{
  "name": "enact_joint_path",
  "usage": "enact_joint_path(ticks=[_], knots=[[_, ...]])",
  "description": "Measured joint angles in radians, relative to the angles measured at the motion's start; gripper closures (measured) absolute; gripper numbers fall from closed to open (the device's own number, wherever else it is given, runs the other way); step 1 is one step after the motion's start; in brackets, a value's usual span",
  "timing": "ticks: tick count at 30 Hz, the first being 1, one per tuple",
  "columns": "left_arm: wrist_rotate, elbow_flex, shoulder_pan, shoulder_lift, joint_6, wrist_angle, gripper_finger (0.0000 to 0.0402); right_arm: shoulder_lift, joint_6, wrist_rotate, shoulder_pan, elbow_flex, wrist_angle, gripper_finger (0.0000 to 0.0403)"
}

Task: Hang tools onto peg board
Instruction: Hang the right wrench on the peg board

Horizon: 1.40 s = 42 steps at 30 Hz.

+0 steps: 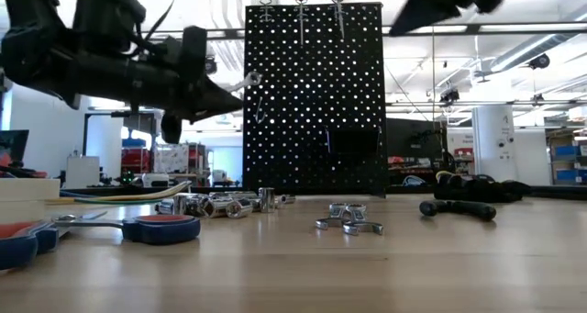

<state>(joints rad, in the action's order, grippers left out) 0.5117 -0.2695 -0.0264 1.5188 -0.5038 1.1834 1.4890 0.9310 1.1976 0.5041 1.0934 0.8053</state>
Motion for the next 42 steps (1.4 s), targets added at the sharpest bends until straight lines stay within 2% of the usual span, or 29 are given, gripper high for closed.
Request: enact_joint_path(ticks=[6,11,16,23,34,42], knots=[[-0.061,0.002,0.098,0.000,-0.061,0.009,0.0401,-0.057,0.186,-0.001,0.016,-0.133,-0.003,0.0403],[-0.079,-0.009,0.184,0.000,-0.093,0.002,0.0401,-0.069,0.268,-0.002,0.022,-0.197,-0.011,0.0403],[-0.143,-0.049,0.241,0.000,-0.081,-0.029,0.0401,-0.068,0.274,-0.002,0.021,-0.216,-0.020,0.0403],[-0.159,-0.140,0.274,0.005,-0.085,-0.240,0.0401,-0.074,0.225,-0.001,0.021,-0.217,-0.029,0.0403],[-0.159,-0.189,0.309,0.143,-0.159,-0.225,0.0401,-0.082,0.208,-0.001,0.021,-0.217,-0.030,0.0403],[-0.243,-0.188,0.309,0.257,-0.169,0.013,0.0402,-0.082,0.185,-0.001,0.021,-0.217,-0.031,0.0403]])
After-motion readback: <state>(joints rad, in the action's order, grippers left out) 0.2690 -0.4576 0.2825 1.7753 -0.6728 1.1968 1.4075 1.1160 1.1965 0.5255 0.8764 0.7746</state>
